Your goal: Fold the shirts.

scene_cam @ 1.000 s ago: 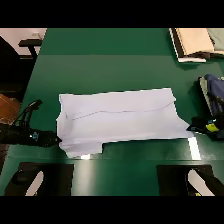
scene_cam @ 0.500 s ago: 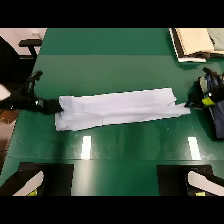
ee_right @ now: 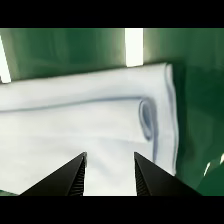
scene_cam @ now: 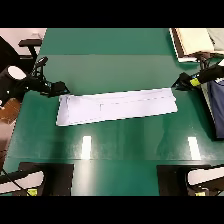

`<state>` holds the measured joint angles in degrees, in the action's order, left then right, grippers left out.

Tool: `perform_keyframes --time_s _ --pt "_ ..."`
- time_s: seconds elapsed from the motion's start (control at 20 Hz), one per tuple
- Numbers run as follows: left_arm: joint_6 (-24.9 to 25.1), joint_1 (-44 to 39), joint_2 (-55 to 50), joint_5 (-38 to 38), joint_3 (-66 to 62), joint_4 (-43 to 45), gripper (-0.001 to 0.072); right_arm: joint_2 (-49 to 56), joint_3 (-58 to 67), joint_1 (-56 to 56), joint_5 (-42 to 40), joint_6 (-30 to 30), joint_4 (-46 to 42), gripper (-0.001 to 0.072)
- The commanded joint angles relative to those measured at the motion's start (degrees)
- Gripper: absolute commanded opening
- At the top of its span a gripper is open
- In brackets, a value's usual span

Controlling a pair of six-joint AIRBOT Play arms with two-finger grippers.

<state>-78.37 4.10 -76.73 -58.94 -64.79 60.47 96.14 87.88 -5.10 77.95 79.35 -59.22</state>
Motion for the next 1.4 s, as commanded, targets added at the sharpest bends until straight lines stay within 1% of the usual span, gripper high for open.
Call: perform_keyframes --time_s 0.0,0.05,0.1,0.15,0.2,0.35,0.4,0.45,0.6,0.65,0.7,0.75,0.8,0.85,0.9,0.95,1.15,1.35 --pt "-0.9 0.0 -0.9 -2.2 -2.3 -1.6 0.0487 1.7 1.7 -2.6 2.6 -2.6 2.6 0.0383" --pt "-0.9 0.0 -0.9 -2.9 -2.3 -2.6 0.0486 1.7 0.8 -4.2 4.0 -3.2 2.6 0.0458" --pt "-0.9 -0.1 -0.9 -3.6 -2.3 -3.2 0.0417 1.7 -0.5 -5.6 5.0 -3.4 2.6 0.0513" --pt "-0.7 -0.1 -0.9 -3.7 -2.3 -3.8 0.0181 1.7 -2.4 -6.9 5.2 -3.5 2.7 0.0533" --pt "-0.6 -0.1 -0.9 -3.4 -2.3 -4.5 0.0034 1.7 -4.5 -8.2 5.1 -3.5 2.8 0.0533" --pt "-0.7 -0.7 -0.9 -2.1 -2.3 -8.7 0.0035 1.7 -10.8 -10.1 3.4 -4.9 2.8 0.0533" --pt "-0.7 -2.0 -0.9 -1.4 -2.3 -8.7 0.0035 1.8 -12.5 -10.1 2.5 -5.2 2.8 0.0533" --pt "-0.7 -3.8 -1.0 -0.4 -2.3 -8.5 0.0027 1.9 -13.7 -9.6 2.0 -5.7 4.0 0.0532" --pt "-1.2 -10.6 -1.1 4.8 -2.3 -8.5 0.0026 2.1 -17.0 -7.7 -1.9 -9.1 11.7 0.053" --pt "-1.8 -12.7 -1.4 6.5 -2.3 -8.7 0.0026 2.2 -17.2 -6.6 -3.1 -9.0 11.9 0.0525" --pt "-2.8 -14.6 -2.2 7.5 -2.3 -8.9 0.0026 2.5 -17.1 -5.1 -3.7 -9.0 12.1 0.0504" --pt "-2.9 -16.5 -3.3 8.0 -2.3 -9.4 0.0026 2.9 -17.1 -3.9 -4.3 -9.0 12.6 0.0466" --pt "-2.9 -18.4 -4.8 8.7 -2.3 -10.5 0.0026 3.5 -17.1 -2.7 -4.6 -9.1 13.1 0.0386" --pt "-2.6 -20.1 -6.2 9.1 -2.3 -11.5 0.0026 3.8 -17.1 -1.7 -5.0 -9.3 13.1 0.0224" --pt "-2.6 -21.7 -7.5 9.7 -2.4 -12.2 0.0026 3.7 -17.0 -1.0 -5.3 -10.5 13.1 0.0041" --pt "-2.6 -23.1 -8.9 10.5 -2.4 -12.7 0.0026 3.2 -16.5 -0.6 -5.0 -10.9 13.1 0.0017" --pt "-2.7 -27.4 -14.5 10.4 -6.8 -13.3 0.0026 -3.3 -9.5 -0.3 -1.4 -10.8 13.3 0.0017" --pt "-3.3 -31.0 -21.0 10.6 -14.5 -13.5 0.0025 -11.3 -0.5 4.3 1.1 -7.9 13.2 0.0017"
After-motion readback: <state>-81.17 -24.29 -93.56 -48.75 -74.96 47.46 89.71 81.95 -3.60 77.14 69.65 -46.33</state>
